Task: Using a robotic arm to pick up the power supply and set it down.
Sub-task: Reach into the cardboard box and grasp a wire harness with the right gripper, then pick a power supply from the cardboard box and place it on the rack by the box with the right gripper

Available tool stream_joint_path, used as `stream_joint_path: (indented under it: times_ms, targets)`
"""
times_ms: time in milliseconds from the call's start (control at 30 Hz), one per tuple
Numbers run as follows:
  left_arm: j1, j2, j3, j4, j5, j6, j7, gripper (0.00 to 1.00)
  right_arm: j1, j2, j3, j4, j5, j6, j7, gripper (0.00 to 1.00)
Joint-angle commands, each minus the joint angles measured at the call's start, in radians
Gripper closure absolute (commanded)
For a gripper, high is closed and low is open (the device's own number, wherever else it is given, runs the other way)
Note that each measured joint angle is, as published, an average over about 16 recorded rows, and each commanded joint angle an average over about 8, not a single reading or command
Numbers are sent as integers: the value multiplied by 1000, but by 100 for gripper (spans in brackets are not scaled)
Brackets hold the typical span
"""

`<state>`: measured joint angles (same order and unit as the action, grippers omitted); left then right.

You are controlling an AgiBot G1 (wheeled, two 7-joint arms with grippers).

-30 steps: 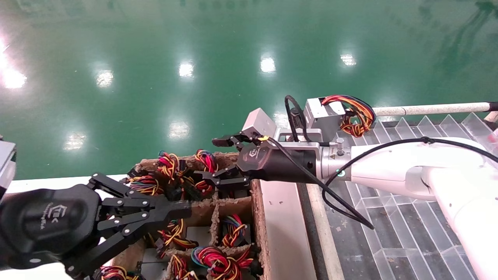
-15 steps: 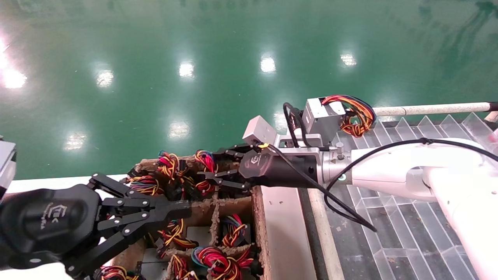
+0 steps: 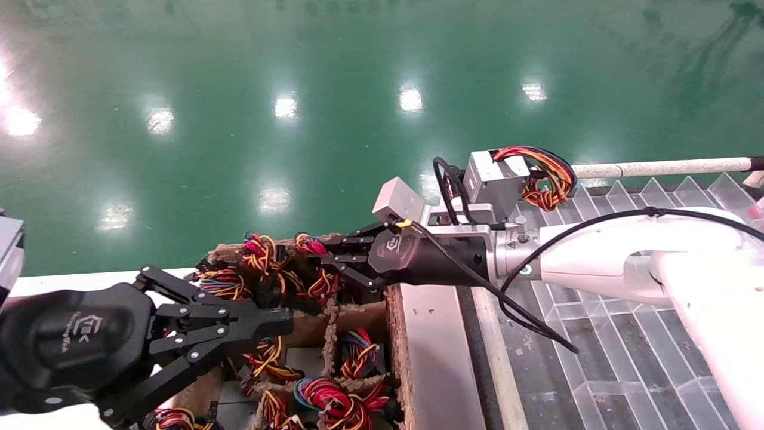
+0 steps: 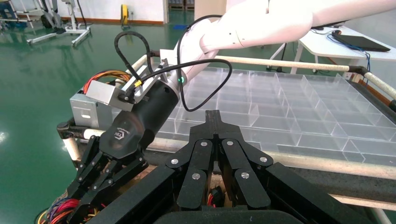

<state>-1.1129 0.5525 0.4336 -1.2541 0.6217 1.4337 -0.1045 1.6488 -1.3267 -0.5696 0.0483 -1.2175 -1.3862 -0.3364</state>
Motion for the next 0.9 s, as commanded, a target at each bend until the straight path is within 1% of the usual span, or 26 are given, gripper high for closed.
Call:
stream_joint_path:
  times_ms: [33, 267, 533, 767, 900]
  targets:
    - [0, 0, 0, 0, 0, 0, 0, 100, 1, -1, -1, -2, -1, 3, -2, 100]
    - [0, 0, 0, 0, 0, 0, 0, 100, 11, 11, 13, -5, 20, -27, 0, 100]
    - [0, 0, 0, 0, 0, 0, 0, 100, 41, 30, 24, 2, 38, -81, -4, 100]
    - [0, 0, 0, 0, 0, 0, 0, 100, 94, 57, 35, 29, 53, -138, -12, 100]
    - [0, 0, 0, 0, 0, 0, 0, 100, 139, 79, 40, 60, 59, -157, -18, 100]
